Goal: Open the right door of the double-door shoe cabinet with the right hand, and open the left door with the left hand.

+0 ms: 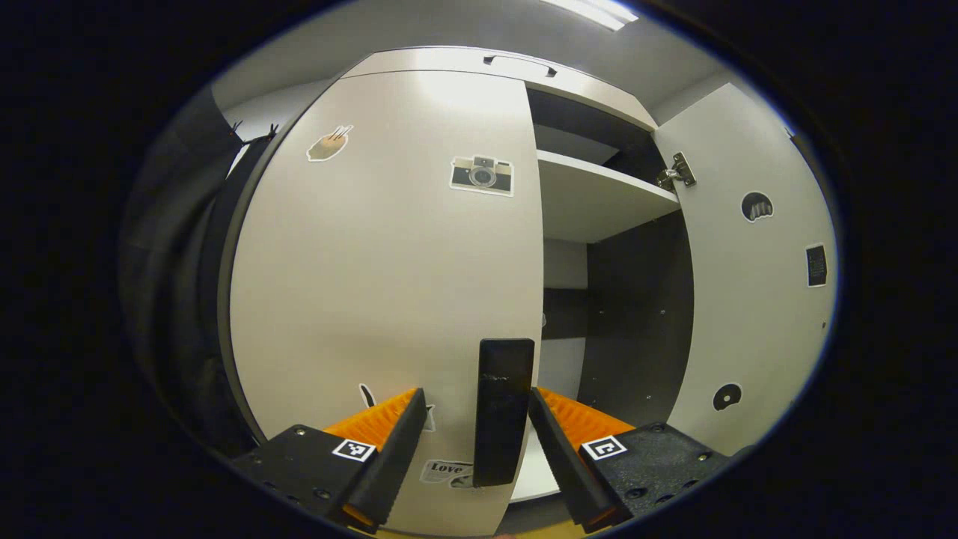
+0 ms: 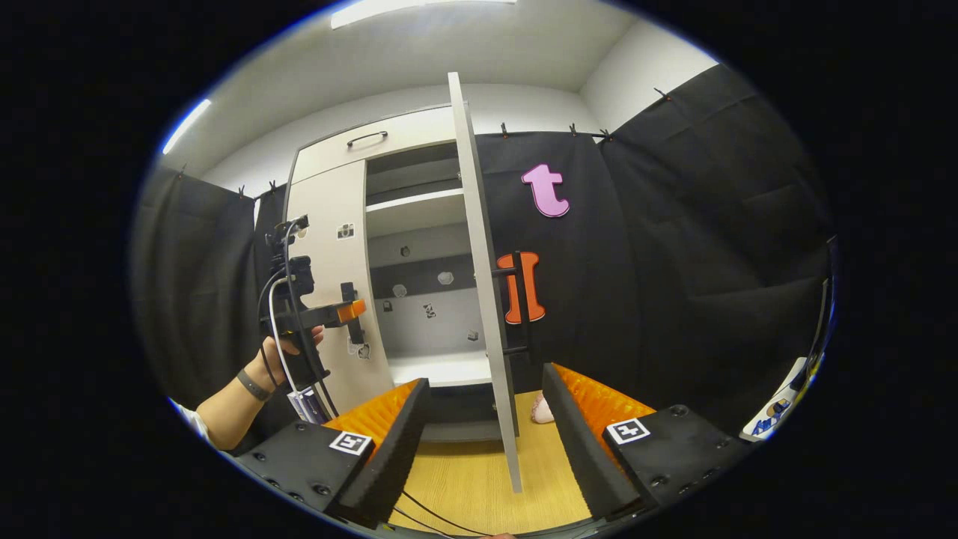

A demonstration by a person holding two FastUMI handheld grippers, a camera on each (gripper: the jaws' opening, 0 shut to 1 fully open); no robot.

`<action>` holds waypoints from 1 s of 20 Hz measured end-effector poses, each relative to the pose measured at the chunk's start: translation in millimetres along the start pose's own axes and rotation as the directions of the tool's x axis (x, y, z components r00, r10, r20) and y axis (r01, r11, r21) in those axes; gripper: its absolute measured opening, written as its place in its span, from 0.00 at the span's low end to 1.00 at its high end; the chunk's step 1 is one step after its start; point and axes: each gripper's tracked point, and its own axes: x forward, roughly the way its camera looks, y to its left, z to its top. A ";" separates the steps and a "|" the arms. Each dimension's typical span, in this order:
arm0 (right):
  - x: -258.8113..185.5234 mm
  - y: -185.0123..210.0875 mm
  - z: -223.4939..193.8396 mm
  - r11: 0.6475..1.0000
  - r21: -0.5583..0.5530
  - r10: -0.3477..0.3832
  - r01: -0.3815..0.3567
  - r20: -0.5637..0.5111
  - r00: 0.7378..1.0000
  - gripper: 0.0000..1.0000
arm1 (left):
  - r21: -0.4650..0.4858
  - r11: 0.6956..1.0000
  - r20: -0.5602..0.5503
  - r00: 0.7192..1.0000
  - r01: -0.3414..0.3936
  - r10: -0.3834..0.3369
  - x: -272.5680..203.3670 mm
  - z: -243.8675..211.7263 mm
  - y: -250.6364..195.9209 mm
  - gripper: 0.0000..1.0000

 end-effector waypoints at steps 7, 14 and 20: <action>4.2 -3.1 -1.3 1.000 -0.011 -0.008 0.007 -0.003 1.000 0.88 | -0.057 0.998 -0.081 0.996 0.036 -0.041 2.2 -23.6 -14.8 0.60; 3.0 -1.1 -1.3 1.000 -0.021 -0.006 0.006 -0.010 1.000 0.98 | 0.001 0.999 -0.069 0.996 0.049 -0.049 1.7 -21.3 -16.6 0.20; -3.3 -4.6 8.9 0.999 -0.025 -0.025 0.025 0.002 1.000 0.98 | 0.026 0.998 -0.114 0.992 0.062 -0.059 -12.9 -16.7 -13.8 0.21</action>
